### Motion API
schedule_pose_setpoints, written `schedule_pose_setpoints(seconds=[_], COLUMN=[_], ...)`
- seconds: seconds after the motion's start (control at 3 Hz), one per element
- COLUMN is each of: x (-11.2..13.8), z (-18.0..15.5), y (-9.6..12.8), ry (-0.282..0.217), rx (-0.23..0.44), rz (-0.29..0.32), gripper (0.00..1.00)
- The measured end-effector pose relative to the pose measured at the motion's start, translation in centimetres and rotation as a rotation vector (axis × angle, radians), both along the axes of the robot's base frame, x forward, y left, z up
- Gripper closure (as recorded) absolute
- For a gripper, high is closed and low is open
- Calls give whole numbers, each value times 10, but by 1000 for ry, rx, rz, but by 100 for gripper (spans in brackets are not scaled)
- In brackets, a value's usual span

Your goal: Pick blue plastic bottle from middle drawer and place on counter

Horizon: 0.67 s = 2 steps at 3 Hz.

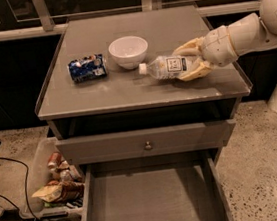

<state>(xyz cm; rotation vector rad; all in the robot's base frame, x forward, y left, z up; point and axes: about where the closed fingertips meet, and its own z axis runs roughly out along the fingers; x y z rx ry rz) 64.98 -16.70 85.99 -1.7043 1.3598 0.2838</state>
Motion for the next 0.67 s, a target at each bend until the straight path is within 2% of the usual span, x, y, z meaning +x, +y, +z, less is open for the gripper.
schedule_pose_setpoints(seconds=[0.33, 0.67], x=[0, 0], z=[0, 0], y=[0, 0], ry=[0, 0], rx=[0, 0], rz=[0, 0], gripper=[18, 0])
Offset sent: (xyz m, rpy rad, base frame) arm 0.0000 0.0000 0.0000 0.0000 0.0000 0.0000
